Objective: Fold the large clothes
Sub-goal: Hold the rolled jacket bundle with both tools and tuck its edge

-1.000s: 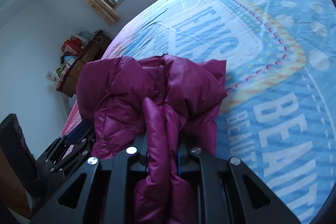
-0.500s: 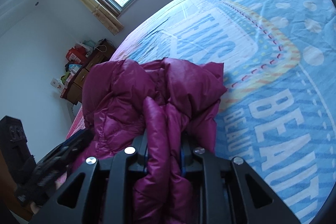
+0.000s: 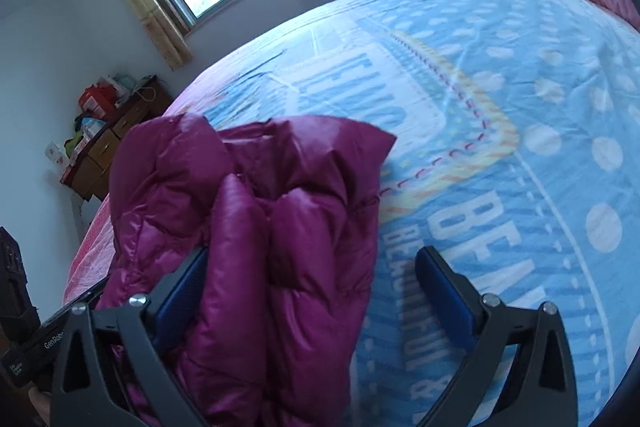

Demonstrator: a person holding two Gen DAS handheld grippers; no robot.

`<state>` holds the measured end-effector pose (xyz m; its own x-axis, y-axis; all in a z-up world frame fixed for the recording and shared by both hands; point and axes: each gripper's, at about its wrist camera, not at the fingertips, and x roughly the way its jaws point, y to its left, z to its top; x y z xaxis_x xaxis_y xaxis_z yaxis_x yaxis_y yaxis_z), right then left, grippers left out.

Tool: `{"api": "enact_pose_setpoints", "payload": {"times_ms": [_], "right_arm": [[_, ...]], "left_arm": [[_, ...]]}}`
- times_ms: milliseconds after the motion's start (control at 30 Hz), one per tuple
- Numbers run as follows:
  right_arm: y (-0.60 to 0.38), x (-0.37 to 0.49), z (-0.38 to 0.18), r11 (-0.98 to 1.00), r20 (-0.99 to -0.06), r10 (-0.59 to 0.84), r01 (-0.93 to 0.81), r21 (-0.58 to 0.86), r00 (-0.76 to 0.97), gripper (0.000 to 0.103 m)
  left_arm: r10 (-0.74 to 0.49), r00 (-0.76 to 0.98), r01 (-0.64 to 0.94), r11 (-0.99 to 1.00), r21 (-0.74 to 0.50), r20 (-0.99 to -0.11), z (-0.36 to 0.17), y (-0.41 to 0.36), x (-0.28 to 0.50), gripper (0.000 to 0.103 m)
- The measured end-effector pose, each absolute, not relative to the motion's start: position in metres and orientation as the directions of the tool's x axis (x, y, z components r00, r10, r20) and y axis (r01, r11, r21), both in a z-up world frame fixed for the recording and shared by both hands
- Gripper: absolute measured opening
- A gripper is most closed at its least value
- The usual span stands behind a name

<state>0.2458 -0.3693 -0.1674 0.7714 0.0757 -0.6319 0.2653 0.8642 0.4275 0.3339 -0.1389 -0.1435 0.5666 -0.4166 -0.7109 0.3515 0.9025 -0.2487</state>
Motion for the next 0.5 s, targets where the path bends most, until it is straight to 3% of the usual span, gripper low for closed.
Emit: {"api": "enact_pose_setpoints", "payload": {"times_ms": [233, 500], "right_arm": [[-0.35, 0.255, -0.165, 0.913, -0.639, 0.128, 0.162, 0.375, 0.758, 0.083], [-0.344, 0.263, -0.17, 0.921, -0.653, 0.152, 0.134, 0.366, 0.742, 0.083]], "left_arm": [[-0.516, 0.497, 0.357, 0.855, -0.377, -0.698, -0.156, -0.129, 0.344, 0.085], [-0.529, 0.489, 0.381, 0.845, -0.376, -0.693, -0.155, -0.133, 0.34, 0.085]]}}
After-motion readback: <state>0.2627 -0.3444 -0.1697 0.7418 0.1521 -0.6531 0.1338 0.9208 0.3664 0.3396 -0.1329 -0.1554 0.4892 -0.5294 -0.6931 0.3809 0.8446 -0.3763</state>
